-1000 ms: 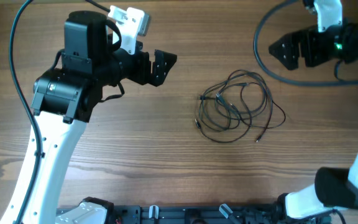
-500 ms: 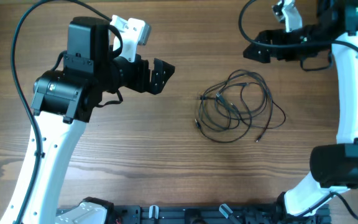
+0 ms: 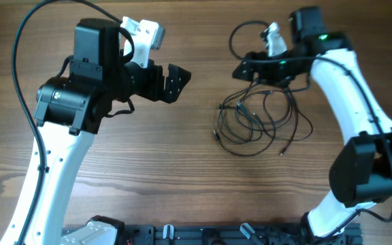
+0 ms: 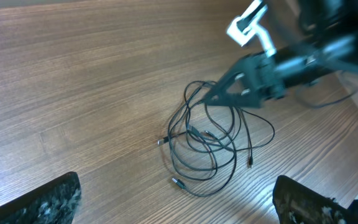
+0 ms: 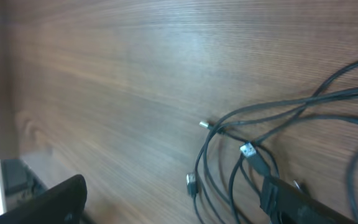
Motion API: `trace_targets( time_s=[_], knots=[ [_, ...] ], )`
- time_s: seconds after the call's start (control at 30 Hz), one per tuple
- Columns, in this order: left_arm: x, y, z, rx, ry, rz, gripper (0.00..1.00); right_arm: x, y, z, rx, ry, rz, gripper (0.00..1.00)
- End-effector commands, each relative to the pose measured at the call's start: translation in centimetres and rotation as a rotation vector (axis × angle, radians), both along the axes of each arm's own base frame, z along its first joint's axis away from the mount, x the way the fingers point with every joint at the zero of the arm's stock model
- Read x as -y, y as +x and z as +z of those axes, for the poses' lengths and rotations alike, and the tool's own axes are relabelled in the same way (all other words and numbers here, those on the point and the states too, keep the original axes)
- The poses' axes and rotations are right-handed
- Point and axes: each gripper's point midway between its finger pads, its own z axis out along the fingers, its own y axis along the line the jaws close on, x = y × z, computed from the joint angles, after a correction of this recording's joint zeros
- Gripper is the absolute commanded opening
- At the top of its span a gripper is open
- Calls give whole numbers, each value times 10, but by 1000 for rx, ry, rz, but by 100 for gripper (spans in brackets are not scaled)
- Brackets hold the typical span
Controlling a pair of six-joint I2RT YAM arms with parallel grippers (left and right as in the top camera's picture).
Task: Untangle cables
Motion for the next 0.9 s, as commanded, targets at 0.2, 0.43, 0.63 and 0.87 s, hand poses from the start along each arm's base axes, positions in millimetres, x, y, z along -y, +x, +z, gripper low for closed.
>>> trace_targets(
  time_s=[0.2, 0.43, 0.63, 0.87],
  knots=[
    [0, 2, 3, 2, -8, 7, 100, 6, -12, -78, -157, -48, -230, 87],
    [0, 2, 3, 2, -8, 7, 100, 6, -14, -108, -162, -4, -324, 84],
    [0, 2, 3, 3, -8, 7, 100, 4, 0, -112, -127, 51, -414, 81],
    [0, 2, 3, 3, -8, 7, 100, 6, 1, -120, -106, 66, -445, 77]
  ],
)
